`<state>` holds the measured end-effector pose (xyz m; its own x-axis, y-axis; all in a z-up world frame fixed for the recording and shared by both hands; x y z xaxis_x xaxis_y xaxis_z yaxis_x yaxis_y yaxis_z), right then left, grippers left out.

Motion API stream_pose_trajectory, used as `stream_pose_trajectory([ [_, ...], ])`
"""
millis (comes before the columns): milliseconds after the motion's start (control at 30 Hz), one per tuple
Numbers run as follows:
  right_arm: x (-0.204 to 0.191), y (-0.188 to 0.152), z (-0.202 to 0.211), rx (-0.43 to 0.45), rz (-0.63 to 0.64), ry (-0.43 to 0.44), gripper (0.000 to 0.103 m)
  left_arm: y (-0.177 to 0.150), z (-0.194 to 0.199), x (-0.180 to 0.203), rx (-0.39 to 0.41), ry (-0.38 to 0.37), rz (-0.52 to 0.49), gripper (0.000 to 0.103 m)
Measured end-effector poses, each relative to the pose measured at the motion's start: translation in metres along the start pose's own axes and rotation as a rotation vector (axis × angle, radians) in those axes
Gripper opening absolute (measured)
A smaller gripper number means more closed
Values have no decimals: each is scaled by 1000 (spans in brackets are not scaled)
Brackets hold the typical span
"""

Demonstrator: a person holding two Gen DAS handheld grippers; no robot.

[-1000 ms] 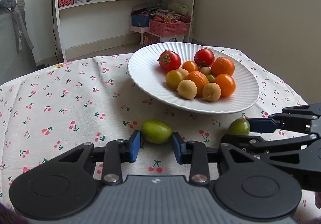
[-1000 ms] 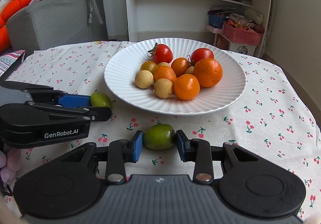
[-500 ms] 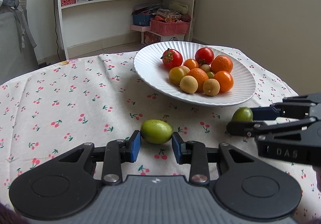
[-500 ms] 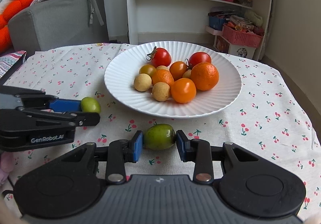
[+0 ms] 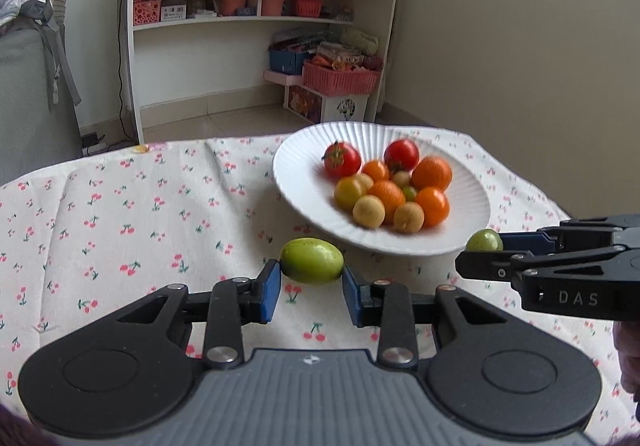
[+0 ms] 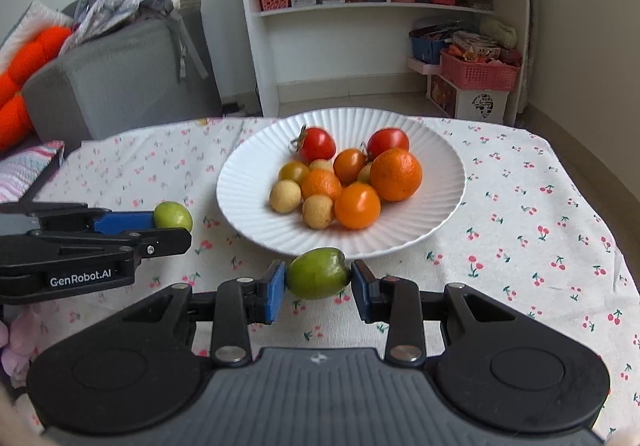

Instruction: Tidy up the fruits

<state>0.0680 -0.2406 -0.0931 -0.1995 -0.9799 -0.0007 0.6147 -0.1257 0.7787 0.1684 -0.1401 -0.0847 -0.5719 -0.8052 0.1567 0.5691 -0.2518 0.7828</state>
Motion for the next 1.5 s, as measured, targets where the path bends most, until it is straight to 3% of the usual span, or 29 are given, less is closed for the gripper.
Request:
stream_pose_trajectory([
  [400, 51, 22, -16, 55, -138, -99, 32, 21, -22, 21, -8, -13, -60, 21],
  [833, 59, 27, -30, 70, -107, -129, 33, 30, -49, 27, -56, 14, -159, 22],
  [933, 59, 27, -25, 77, -111, -123, 44, 32, -47, 27, -44, 14, -152, 24],
  [1200, 64, 24, -10, 56, -115, -146, 63, 27, -24, 20, -63, 31, -130, 49],
  [1333, 65, 21, 4, 29, -130, -161, 75, 21, -6, 12, -98, 48, -62, 61],
  [1400, 61, 20, 11, 6, -126, -175, 78, 18, 5, 12, -107, 59, -42, 75],
  [1500, 54, 18, 21, -20, -113, -184, 81, 13, 21, 12, -112, 112, -50, 86],
])
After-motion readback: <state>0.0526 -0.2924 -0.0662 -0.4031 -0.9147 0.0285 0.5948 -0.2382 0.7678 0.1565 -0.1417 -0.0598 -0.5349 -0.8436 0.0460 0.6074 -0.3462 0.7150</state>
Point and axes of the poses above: each gripper's, at about its wrist camera, not at the fingertips, and z roughly against the way its jaws point, x to its right, y to its top, the point moved 9 cm from there along -z, roughly the way its jaws point, and after that the axes turned 4 degrees about z, right-handed, at the moved point
